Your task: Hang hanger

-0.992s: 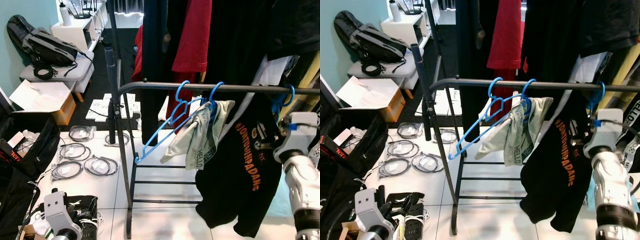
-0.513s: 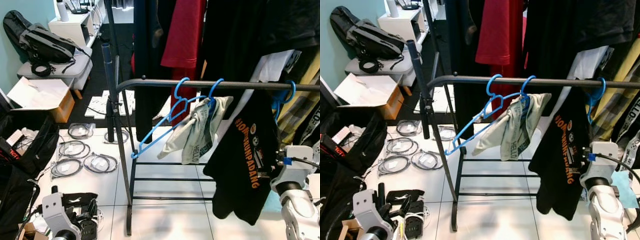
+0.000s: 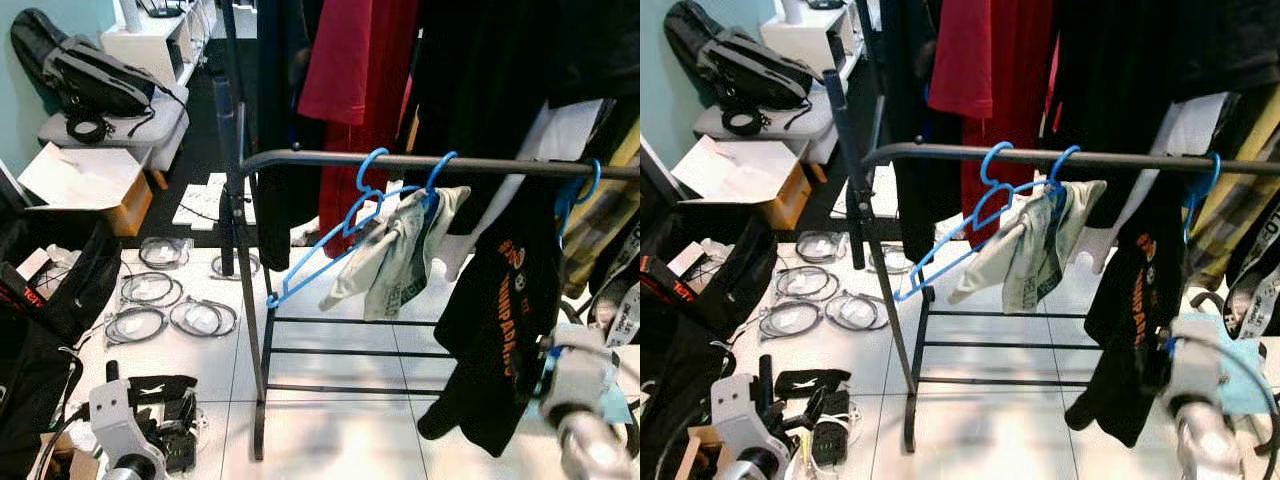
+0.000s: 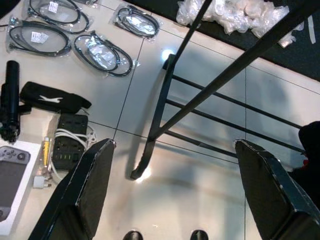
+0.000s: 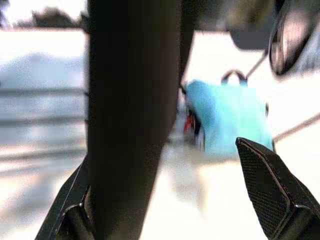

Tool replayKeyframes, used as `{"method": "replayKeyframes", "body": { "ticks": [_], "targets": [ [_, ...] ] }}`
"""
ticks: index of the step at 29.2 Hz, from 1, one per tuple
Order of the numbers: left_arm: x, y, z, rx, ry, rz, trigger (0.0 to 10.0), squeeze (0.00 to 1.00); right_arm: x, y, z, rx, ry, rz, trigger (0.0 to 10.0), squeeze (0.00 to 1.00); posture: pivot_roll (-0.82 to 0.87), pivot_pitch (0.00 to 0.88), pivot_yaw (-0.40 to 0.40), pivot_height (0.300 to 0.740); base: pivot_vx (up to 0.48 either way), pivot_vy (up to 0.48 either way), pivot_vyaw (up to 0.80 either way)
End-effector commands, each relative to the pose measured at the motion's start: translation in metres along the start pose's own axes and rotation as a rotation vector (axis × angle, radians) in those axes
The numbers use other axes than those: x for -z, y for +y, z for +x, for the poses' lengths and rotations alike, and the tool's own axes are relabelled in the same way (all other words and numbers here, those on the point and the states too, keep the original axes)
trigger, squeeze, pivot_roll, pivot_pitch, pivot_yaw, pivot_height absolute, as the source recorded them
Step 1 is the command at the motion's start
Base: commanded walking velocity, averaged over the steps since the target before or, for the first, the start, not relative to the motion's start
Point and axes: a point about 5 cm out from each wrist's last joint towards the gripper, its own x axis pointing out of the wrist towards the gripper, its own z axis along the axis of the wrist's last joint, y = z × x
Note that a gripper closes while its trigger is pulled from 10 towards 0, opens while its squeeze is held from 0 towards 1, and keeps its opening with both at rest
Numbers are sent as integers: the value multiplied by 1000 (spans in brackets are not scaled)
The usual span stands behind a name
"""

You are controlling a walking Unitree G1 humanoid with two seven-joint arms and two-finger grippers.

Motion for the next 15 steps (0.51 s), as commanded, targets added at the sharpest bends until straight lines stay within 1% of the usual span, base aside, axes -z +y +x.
{"method": "replayKeyframes", "body": {
  "ticks": [1, 3, 4, 5, 6, 8, 10, 15],
  "targets": [
    [3, 3, -4, -9, 23, 11, 10000, 0, 10, 1, -3, 2, 40, 5, 10000, 0, -58, 113, -14, 740, -281, 0, 0],
    [3, 4, -4, -9, 24, 12, 10000, 0, 24, 3, -9, -9, 84, 36, 10000, 0, -59, 115, -12, 740, -289, 0, 0],
    [3, 4, -4, -9, 24, 12, 10000, 0, 24, 3, -9, -9, 84, 36, 10000, 0, -59, 115, -12, 740, -289, 0, 0],
    [3, 4, -4, -9, 24, 13, 10000, 0, 28, 5, -11, -16, 99, 45, 10000, 0, -60, 115, -11, 740, -289, 0, 0],
    [3, 4, -4, -9, 25, 14, 10000, 0, 30, 7, -12, -31, 97, 68, 10000, 0, -60, 114, -10, 740, -289, 0, 0],
    [3, 5, -3, -8, 27, 16, 10000, 0, 30, 7, -11, -55, 91, 128, 10000, 0, -65, 115, -5, 740, -291, 0, 0],
    [3, 5, -3, -8, 27, 16, 10000, 0, 30, 7, -11, -55, 91, 128, 10000, 0, -65, 115, -5, 740, -289, 0, 0],
    [3, 5, -3, -8, 30, 17, 10000, 0, 28, 8, -10, -115, 71, 266, 10000, 0, -62, 115, -11, 740, -284, 0, 0]
  ]
}}
